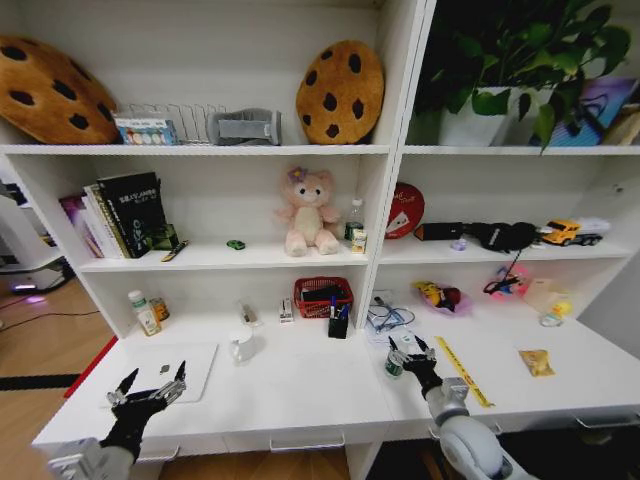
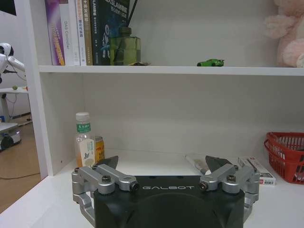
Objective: Organize the objects on the table.
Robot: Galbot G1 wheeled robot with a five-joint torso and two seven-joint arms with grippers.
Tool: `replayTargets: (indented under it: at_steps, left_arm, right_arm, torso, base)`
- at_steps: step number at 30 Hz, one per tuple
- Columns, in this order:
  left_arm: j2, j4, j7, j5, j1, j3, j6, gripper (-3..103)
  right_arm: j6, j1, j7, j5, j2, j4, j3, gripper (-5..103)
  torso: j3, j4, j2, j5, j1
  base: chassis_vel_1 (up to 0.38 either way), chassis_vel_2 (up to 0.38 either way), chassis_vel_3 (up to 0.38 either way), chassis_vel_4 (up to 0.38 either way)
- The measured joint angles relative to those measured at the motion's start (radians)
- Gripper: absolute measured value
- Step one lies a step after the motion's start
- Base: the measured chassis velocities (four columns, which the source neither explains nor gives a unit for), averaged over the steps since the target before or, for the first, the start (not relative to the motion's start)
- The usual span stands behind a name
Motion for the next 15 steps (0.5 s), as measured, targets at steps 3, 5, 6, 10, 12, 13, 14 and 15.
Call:
replayTargets:
  at_steps: [3,5,6,10,12,13,14,15]
  left_arm:
    - [0.0,0.0,0.0,0.0,0.0,0.0,0.0,100]
    - [0.0,0.0,0.0,0.0,0.0,0.0,0.0,100]
    - [0.0,0.0,0.0,0.0,0.0,0.0,0.0,100]
    - [0.0,0.0,0.0,0.0,0.0,0.0,0.0,100]
    - [0.0,0.0,0.0,0.0,0.0,0.0,0.0,100]
    - [0.0,0.0,0.0,0.0,0.0,0.0,0.0,100]
    - [0.0,0.0,0.0,0.0,0.0,0.0,0.0,100]
    - [0.0,0.0,0.0,0.0,0.0,0.0,0.0,100]
  right_arm:
    - [-0.001,0.006,-0.003,0.0,0.002,-0.006,-0.009,59]
    - [-0.001,0.011,-0.004,-0.001,0.003,-0.011,-0.012,43]
    - [-0.001,0.011,-0.004,-0.001,0.003,-0.011,-0.012,43]
    - [-0.001,0.012,-0.006,0.0,0.002,-0.013,-0.013,30]
    - [-0.001,0.012,-0.006,-0.001,0.002,-0.013,-0.013,27]
    - [-0.001,0.009,-0.007,-0.001,0.002,-0.01,-0.011,27]
    - [-0.001,0.001,-0.007,0.0,0.002,-0.001,-0.006,27]
    - [-0.001,0.001,-0.007,0.0,0.002,-0.001,-0.006,27]
  torso:
    - [0.0,0.0,0.0,0.0,0.0]
    - [0.0,0.0,0.0,-0.0002,0.0]
    - [0.0,0.0,0.0,-0.0002,0.0]
    - [0.0,0.0,0.0,-0.0001,0.0]
    - [0.0,0.0,0.0,0.0,0.0]
    - [0.0,0.0,0.0,0.0,0.0]
    - [0.0,0.0,0.0,0.0002,0.0]
    - [0.0,0.0,0.0,0.0002,0.0]
  base:
    - [0.0,0.0,0.0,0.0]
    - [0.0,0.0,0.0,0.0]
    - [0.0,0.0,0.0,0.0]
    - [0.0,0.0,0.0,0.0]
    - [0.0,0.0,0.0,0.0]
    - [0.0,0.0,0.0,0.0]
    - [0.0,0.0,0.0,0.0]
    - [0.0,0.0,0.0,0.0]
